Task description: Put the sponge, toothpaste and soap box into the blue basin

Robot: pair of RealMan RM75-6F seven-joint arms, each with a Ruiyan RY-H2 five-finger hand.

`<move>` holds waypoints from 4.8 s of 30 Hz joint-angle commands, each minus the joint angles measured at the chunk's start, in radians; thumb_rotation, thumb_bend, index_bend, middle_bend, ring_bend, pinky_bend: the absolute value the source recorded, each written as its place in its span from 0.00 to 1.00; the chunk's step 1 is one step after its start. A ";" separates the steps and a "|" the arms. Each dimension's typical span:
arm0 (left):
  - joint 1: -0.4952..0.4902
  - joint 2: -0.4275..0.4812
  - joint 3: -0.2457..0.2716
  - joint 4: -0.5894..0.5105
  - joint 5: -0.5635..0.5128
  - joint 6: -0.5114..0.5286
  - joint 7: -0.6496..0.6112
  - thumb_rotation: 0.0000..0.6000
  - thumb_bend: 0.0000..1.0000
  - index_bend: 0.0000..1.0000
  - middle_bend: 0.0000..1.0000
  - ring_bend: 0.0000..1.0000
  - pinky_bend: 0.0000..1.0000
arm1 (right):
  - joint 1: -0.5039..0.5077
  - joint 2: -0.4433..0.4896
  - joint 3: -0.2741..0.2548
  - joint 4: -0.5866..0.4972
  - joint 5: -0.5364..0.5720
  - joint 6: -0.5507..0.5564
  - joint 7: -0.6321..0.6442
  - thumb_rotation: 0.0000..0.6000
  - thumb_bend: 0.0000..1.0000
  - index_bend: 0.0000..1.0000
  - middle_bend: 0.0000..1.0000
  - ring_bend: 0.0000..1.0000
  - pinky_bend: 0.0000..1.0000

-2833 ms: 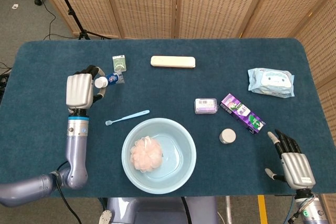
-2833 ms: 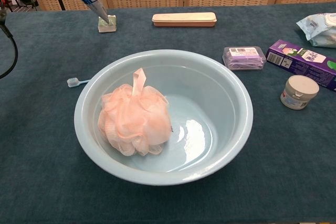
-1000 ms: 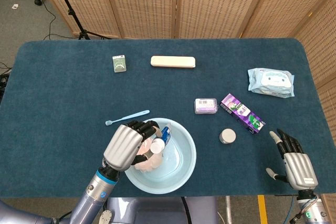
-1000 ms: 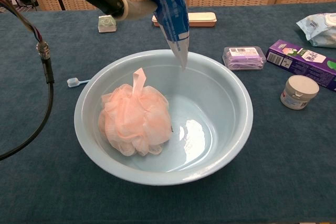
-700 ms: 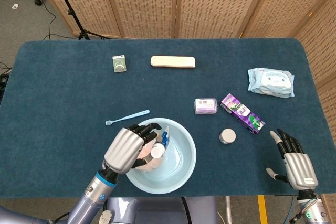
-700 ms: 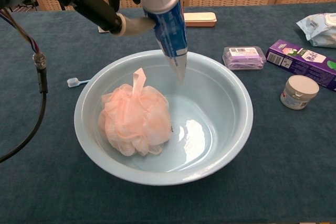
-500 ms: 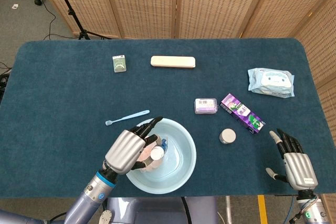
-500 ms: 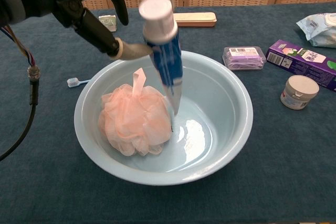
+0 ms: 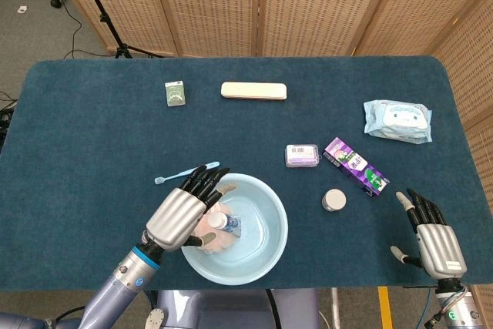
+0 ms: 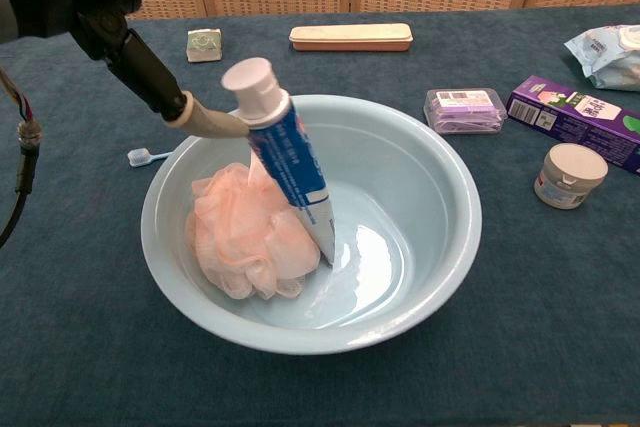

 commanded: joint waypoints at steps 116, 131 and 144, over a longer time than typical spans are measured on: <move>0.400 0.139 0.077 0.574 0.061 -0.085 -0.609 1.00 0.22 0.00 0.00 0.00 0.00 | 0.794 -0.409 0.253 0.304 0.699 -0.508 -0.753 1.00 0.18 0.13 0.00 0.00 0.07; 0.401 0.137 0.081 0.572 0.081 -0.088 -0.619 1.00 0.22 0.00 0.00 0.00 0.00 | 0.849 -0.437 0.232 0.407 0.785 -0.521 -0.775 1.00 0.21 0.20 0.00 0.00 0.07; 0.403 0.142 0.084 0.565 0.102 -0.083 -0.634 1.00 0.23 0.00 0.00 0.00 0.00 | 0.859 -0.442 0.208 0.448 0.811 -0.501 -0.776 1.00 0.21 0.29 0.01 0.00 0.07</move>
